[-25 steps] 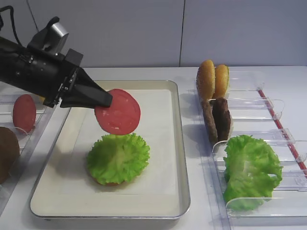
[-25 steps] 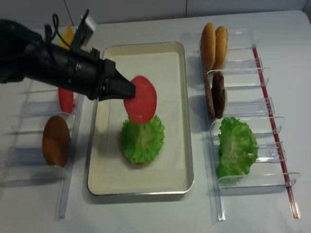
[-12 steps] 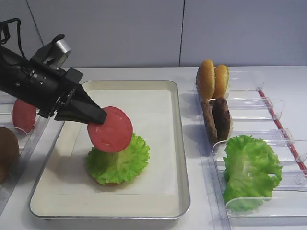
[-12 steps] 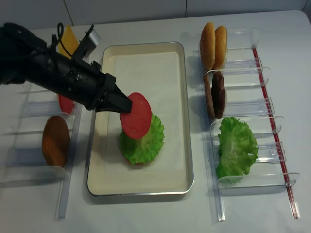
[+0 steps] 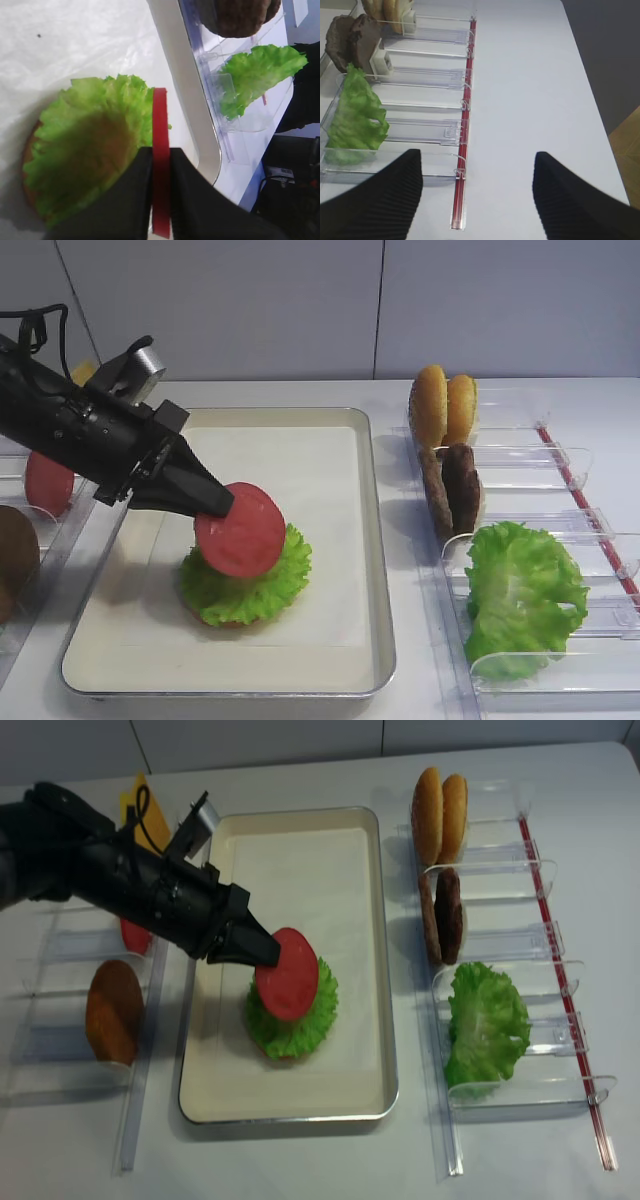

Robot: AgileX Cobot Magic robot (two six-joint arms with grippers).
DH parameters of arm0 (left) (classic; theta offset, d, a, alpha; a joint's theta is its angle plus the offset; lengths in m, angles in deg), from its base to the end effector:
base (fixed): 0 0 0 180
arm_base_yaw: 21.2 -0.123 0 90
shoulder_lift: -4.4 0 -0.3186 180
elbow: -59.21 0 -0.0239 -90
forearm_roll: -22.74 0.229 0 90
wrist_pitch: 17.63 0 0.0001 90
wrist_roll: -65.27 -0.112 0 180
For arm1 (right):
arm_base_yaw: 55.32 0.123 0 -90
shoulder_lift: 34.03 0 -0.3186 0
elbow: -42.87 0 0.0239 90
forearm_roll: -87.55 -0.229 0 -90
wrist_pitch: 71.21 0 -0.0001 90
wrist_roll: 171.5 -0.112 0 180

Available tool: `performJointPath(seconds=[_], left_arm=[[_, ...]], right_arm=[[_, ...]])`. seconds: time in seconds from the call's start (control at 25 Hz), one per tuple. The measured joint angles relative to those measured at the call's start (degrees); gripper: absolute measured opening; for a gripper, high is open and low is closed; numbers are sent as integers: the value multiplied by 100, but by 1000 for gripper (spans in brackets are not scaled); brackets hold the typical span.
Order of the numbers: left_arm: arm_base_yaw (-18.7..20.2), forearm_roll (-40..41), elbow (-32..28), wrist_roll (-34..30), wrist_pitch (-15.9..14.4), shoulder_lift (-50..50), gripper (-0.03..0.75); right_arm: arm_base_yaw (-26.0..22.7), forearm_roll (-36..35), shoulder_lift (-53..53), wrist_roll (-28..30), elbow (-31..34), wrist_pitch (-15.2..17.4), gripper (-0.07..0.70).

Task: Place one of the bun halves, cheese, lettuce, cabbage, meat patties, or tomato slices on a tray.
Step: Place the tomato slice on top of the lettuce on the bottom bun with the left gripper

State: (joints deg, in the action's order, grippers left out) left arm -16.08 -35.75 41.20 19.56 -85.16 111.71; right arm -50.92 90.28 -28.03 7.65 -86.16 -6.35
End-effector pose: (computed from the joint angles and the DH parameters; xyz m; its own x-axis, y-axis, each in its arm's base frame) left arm 0.2900 -0.1146 0.2454 -0.9431 0.2317 -0.2387 0.3305 0.5710 -0.7515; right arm -0.0424 -0.0081 0.2421 -0.5253 -0.0458 -0.8497 -0.0430 0.9987 -0.0273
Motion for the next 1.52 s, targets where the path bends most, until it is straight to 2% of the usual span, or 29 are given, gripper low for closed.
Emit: performJointPath(seconds=[1.52], left_arm=[[27,281,0,283,0,344,60]], right_arm=[[0,0,0,12,0,0,490]])
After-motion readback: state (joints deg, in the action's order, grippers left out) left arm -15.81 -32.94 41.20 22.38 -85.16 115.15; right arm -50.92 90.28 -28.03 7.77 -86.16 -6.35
